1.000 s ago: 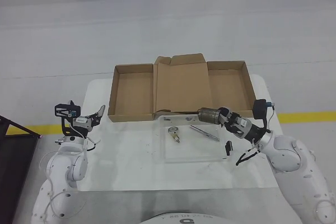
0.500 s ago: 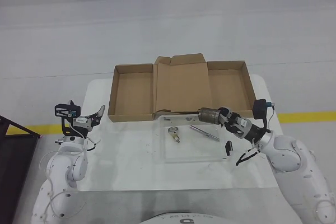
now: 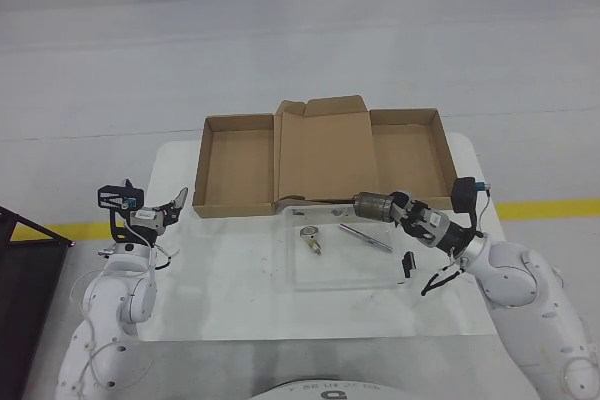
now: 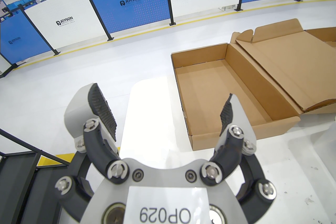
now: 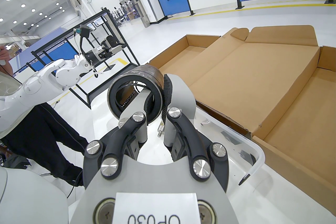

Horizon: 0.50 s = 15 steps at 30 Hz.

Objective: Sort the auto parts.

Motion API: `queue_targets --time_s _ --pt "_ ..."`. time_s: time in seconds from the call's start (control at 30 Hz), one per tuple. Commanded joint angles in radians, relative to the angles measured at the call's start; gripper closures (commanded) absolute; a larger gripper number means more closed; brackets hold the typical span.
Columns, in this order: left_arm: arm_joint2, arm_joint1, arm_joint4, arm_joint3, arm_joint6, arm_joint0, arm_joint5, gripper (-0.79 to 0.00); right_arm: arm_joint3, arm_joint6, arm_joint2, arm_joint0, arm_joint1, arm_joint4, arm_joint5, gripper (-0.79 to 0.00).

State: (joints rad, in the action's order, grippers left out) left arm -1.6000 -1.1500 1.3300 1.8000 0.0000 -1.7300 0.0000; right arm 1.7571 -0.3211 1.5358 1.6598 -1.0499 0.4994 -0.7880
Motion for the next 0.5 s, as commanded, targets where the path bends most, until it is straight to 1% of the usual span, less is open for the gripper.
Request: queue_targets --time_s 0.0,0.33,0.47 --pt "0.000 0.000 0.000 0.000 0.000 0.000 0.000 -0.785 0.000 0.000 0.000 0.000 0.000 0.000 0.000 0.000" --pt "0.000 0.000 0.000 0.000 0.000 0.000 0.000 -0.785 0.000 0.002 -0.001 0.000 0.000 -0.001 0.003 0.000" --pt "0.000 0.000 0.000 0.000 0.000 0.000 0.000 -0.785 -0.010 0.004 -0.008 -0.001 0.000 -0.038 0.001 0.000"
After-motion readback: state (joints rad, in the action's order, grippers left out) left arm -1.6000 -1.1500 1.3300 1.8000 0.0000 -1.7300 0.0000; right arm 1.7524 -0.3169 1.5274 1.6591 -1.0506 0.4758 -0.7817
